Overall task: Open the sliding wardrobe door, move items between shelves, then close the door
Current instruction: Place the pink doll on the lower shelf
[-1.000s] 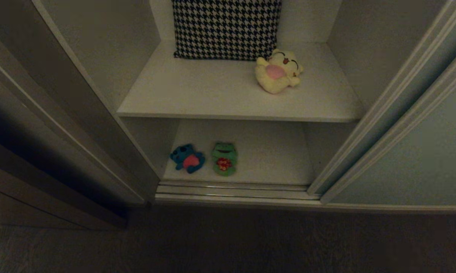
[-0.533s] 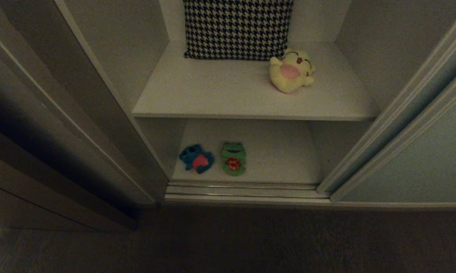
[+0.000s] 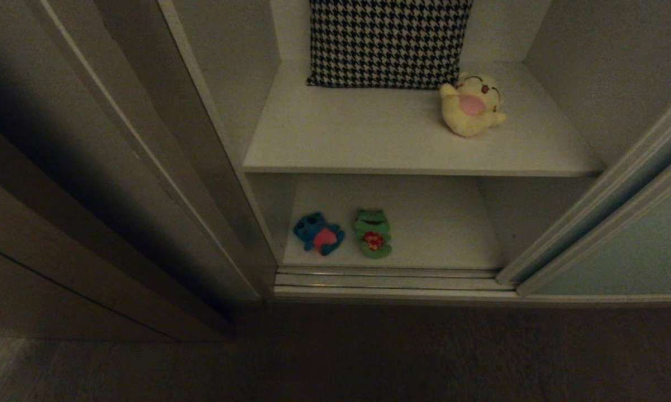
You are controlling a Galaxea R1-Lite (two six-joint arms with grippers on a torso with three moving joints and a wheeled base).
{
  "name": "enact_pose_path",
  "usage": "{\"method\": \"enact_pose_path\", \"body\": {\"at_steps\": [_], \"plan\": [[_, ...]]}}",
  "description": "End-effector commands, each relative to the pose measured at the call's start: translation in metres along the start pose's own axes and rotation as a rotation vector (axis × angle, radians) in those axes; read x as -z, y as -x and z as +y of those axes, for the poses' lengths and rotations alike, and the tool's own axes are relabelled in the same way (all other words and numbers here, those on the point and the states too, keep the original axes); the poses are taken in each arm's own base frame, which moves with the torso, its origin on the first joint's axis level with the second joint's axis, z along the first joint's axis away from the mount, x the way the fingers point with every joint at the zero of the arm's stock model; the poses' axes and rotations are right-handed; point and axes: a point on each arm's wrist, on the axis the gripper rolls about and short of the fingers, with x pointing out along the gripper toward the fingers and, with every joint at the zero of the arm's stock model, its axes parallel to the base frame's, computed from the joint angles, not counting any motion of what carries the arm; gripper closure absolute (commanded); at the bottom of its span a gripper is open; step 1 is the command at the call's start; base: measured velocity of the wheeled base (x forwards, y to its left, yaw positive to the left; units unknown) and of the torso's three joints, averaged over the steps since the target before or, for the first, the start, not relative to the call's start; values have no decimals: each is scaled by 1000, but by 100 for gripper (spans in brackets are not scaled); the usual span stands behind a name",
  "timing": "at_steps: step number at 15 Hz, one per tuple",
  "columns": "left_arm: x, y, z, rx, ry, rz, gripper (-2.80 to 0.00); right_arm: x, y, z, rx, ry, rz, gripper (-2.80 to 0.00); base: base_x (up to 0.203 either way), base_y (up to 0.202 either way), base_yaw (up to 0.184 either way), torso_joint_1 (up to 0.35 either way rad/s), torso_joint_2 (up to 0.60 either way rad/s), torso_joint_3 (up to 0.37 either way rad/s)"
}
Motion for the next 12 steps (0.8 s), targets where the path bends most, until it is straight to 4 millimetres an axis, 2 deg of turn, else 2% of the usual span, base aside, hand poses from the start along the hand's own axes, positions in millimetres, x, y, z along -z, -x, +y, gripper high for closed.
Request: {"method": "enact_pose_path", "body": {"at_steps": [1,4,12], "plan": [[0,0,0,0,-1,0,0,0,0,0,0,0,0,0,0,195,-3,4,2,4],[0,0,0,-2,0,2,0,0,0,0,0,2,-1,0,0,133,4,0,2,5],[0,0,0,-14,36,0,0,0,0,0,0,2,0,0,0,0,0,0,0,0]]}}
